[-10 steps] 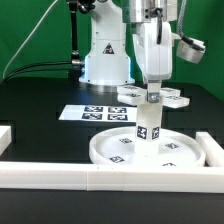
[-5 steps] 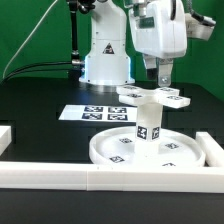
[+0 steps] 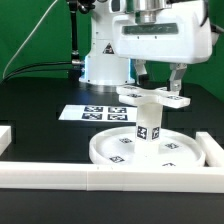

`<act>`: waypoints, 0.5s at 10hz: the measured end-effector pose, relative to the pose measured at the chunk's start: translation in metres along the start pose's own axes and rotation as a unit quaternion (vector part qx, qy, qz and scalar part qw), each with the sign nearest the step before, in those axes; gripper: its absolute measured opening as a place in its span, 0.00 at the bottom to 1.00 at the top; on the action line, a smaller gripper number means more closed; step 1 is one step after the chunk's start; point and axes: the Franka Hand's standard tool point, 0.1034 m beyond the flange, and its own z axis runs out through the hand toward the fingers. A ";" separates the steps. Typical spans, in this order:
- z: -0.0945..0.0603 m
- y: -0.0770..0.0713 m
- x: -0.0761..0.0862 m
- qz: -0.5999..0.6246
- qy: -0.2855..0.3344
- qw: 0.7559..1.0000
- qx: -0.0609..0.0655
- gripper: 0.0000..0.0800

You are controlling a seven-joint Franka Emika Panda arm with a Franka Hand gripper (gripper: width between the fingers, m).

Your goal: Assemble round table

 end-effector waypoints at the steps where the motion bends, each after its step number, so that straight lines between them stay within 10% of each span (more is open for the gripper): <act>1: 0.000 0.000 0.000 -0.044 0.000 0.999 0.000 0.81; 5: 0.000 0.001 0.001 -0.190 0.001 0.982 -0.001 0.81</act>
Offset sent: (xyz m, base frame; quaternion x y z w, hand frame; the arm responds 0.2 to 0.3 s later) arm 0.0000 0.0000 0.0000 0.0000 0.0000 -0.1938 0.9810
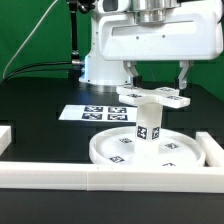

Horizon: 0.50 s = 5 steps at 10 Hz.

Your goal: Assemble round table

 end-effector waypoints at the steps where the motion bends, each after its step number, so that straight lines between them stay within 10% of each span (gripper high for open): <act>1: -0.001 0.001 0.002 -0.073 0.003 0.997 -0.009 0.81; 5: 0.001 -0.004 0.002 -0.314 0.000 0.949 -0.032 0.81</act>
Offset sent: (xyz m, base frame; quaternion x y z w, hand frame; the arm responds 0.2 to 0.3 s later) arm 0.0181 0.0170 -0.0014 -0.0076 -0.0351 -0.2752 0.9607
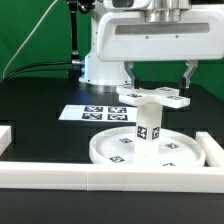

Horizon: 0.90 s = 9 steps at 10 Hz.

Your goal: Assemble round table

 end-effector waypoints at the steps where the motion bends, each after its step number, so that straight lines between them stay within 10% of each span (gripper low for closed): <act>1: 0.000 0.001 0.000 -0.028 0.000 1.000 -0.001 0.81; 9: -0.002 0.000 0.002 -0.338 -0.012 0.941 -0.025 0.81</act>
Offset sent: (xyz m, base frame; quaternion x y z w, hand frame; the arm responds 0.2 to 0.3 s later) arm 0.0000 0.0000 0.0000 0.0000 0.0000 -0.1938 0.9810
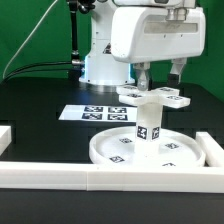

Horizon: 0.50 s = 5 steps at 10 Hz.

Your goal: Assemble round table

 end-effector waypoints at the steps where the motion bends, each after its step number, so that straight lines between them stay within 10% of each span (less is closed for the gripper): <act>1: 0.000 0.001 -0.001 -0.032 0.000 0.999 0.000 0.81; 5: 0.001 0.004 -0.004 -0.187 -0.010 0.982 -0.007 0.81</act>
Offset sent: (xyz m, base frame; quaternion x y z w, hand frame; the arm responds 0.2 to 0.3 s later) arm 0.0000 0.0000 0.0000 0.0000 0.0000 -0.1938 0.9810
